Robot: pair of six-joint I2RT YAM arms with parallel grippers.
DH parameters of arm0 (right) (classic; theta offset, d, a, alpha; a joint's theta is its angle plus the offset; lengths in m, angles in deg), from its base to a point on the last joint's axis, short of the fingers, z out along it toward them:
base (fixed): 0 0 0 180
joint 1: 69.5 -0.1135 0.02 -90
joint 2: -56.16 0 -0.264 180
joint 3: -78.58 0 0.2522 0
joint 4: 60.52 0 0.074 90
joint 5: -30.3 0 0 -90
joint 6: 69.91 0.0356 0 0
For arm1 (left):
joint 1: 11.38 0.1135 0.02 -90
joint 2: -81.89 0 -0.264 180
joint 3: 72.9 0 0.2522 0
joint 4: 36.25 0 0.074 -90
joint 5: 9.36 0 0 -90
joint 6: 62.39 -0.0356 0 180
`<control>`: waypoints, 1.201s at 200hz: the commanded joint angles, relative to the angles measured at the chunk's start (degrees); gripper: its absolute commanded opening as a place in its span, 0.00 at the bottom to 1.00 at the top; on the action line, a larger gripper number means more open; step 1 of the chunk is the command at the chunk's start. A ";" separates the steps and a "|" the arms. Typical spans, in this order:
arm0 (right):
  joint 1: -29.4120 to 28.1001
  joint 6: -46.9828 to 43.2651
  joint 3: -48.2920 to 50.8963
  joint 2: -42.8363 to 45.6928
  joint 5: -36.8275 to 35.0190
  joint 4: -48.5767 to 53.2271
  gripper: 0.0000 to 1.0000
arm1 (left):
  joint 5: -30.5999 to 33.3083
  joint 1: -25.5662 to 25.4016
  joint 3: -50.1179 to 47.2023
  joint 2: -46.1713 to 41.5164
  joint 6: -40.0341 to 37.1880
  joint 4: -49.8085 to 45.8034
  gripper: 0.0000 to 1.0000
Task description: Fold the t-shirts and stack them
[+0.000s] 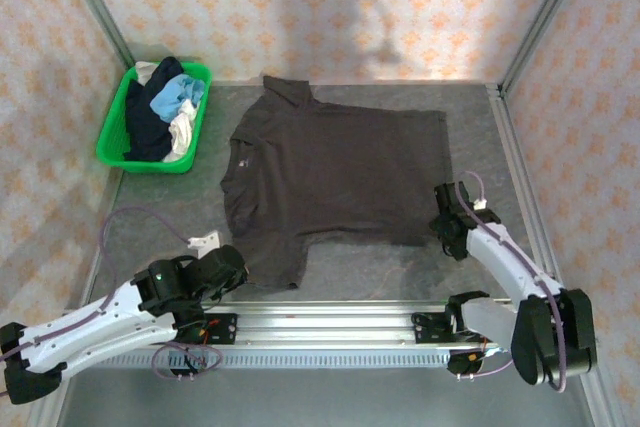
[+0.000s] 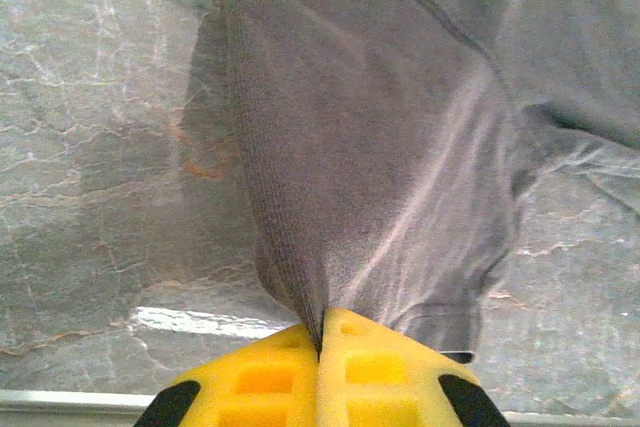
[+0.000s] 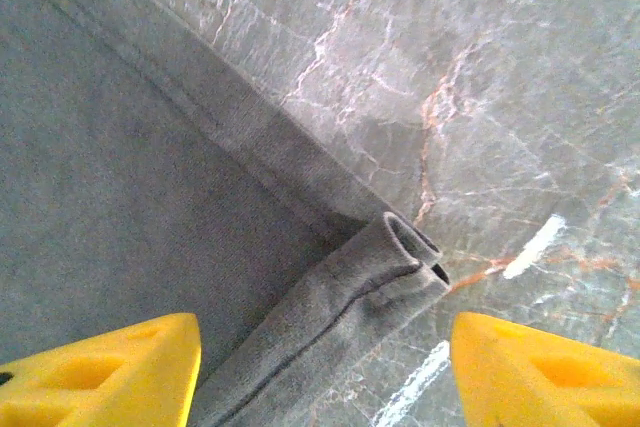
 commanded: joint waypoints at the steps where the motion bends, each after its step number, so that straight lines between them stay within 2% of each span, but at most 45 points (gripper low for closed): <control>1: 0.26 1.05 0.01 0.62 -1.58 3.76 0.71 | 0.84 -0.17 4.08 1.82 -0.07 -2.42 0.00; 37: 0.20 1.61 1.87 -3.13 0.23 0.73 0.69 | -0.25 -0.16 5.53 4.64 -0.26 -4.36 0.00; 59: 0.25 1.07 2.12 -4.02 -0.02 -0.57 0.60 | 0.40 -0.18 6.09 2.16 -0.21 -5.56 0.00; 85: 0.29 0.73 1.99 -3.74 -1.17 -0.05 0.50 | 2.78 -0.18 8.75 -0.99 0.43 -11.20 0.00; 110: 0.44 -0.03 2.48 -1.61 -1.10 -0.40 0.30 | 5.35 -0.14 9.29 -4.25 1.70 -17.21 0.00; 129: 1.94 -0.96 2.22 0.79 -1.74 1.54 0.13 | 5.64 -0.16 7.15 -6.70 2.67 -17.06 0.00; 163: 5.69 -3.18 1.82 6.03 -1.17 4.72 0.00 | 5.82 -0.20 5.48 -7.07 2.91 -16.00 0.00; 185: 5.85 -3.02 1.99 7.90 0.84 4.50 0.00 | 5.79 -0.16 5.11 -5.92 2.36 -15.36 0.00; 203: 5.81 -2.37 2.78 6.70 4.84 3.25 0.21 | 6.04 -0.18 5.22 -5.30 2.00 -15.17 0.00; 214: 5.80 -2.10 3.49 5.27 6.71 1.91 0.38 | 6.34 -0.13 5.45 -5.08 1.90 -15.32 0.00; 240: 5.80 -1.88 3.74 1.04 7.35 -1.55 0.43 | 6.57 -0.14 5.38 -5.02 1.42 -14.91 0.00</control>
